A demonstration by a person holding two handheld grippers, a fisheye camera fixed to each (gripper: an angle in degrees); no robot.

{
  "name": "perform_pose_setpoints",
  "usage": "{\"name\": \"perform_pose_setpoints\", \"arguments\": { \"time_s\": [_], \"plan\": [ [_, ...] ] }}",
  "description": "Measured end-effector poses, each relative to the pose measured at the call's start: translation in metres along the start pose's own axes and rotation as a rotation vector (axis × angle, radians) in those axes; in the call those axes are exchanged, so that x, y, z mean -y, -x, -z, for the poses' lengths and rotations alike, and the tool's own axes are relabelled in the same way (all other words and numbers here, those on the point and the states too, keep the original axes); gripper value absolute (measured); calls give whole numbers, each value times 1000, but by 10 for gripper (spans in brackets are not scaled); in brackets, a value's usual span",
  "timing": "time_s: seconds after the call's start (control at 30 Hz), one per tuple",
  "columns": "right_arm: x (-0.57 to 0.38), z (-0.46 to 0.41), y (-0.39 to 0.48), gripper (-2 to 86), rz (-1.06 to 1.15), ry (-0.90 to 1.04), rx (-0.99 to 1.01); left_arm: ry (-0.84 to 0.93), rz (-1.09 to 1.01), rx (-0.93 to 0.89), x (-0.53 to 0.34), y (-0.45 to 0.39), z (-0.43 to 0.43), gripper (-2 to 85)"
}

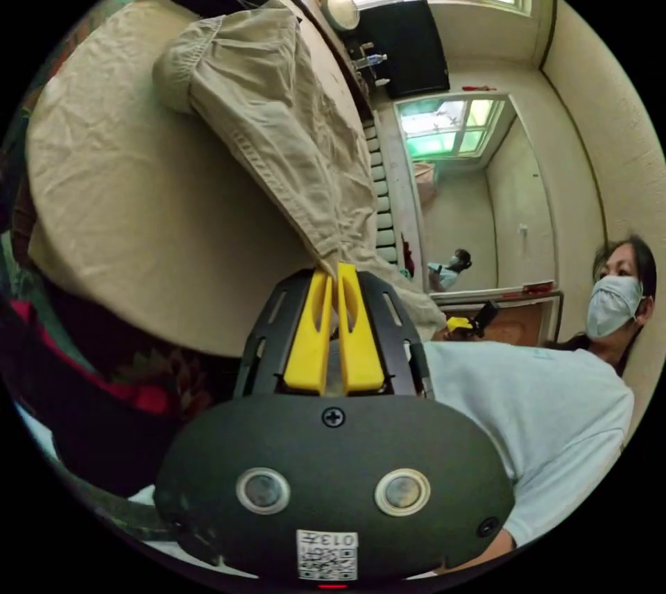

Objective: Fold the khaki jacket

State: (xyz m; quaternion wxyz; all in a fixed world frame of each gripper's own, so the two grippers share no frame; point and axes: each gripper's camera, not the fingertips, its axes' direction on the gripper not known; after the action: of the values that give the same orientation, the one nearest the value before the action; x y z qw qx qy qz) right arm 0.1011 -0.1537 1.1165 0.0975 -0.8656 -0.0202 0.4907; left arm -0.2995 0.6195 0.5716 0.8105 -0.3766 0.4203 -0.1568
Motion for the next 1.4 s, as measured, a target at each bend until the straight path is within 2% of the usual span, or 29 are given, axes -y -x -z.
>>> {"name": "perform_pose_setpoints", "arguments": {
  "time_s": [0.07, 0.1, 0.17, 0.27, 0.33, 0.4, 0.5, 0.6, 0.7, 0.8, 0.83, 0.93, 1.03, 1.17, 1.23, 1.33, 1.4],
  "plan": [
    [-2, -18, -10, 2, -44, 114, 52, 86, 12, 82, -22, -4, 13, 3],
    [-4, -38, -18, 5, -72, 227, 28, 98, 29, 84, -27, -1, 15, 3],
    [-11, -67, -38, 13, -148, 331, -9, 135, 104, 129, -42, 23, 18, 5],
    [-21, -78, -85, 56, -340, 209, 51, 115, 181, 160, -49, 56, 13, 11],
    [-25, -60, -109, 99, -433, 70, -10, 107, 189, 157, -53, 62, 10, 20],
    [-32, -37, -143, 123, -557, -132, -193, 80, 191, 117, -58, 64, 11, 38],
    [-26, -45, -186, 129, -648, -179, -373, -7, 217, 110, -63, 64, 23, 89],
    [-14, -73, -230, 130, -729, -208, -349, -100, 206, 177, -53, 54, 35, 165],
    [4, -107, -259, 132, -757, -149, -375, -49, 210, 268, -30, 49, 22, 173],
    [20, -133, -273, 117, -805, -90, -388, 18, 237, 369, -14, 43, 11, 118],
    [23, -136, -274, 107, -816, -90, -394, 36, 220, 385, -10, 39, 10, 76],
    [37, -144, -275, 66, -852, -75, -477, 53, 185, 343, -4, 28, 4, 40],
    [56, -140, -265, 47, -755, -93, -502, 56, 129, 329, 1, 9, 3, 24],
    [77, -84, -218, 39, -568, -160, -565, -19, -15, 312, -9, -45, 25, 15],
    [73, -65, -203, 38, -557, -146, -606, -14, -27, 339, -21, -58, 30, 13],
    [53, -72, -208, 41, -599, -50, -625, 10, 49, 393, -44, -41, 26, 12],
    [30, -112, -235, 47, -667, 72, -558, 28, 143, 357, -58, -10, 17, 14]
  ]
}}
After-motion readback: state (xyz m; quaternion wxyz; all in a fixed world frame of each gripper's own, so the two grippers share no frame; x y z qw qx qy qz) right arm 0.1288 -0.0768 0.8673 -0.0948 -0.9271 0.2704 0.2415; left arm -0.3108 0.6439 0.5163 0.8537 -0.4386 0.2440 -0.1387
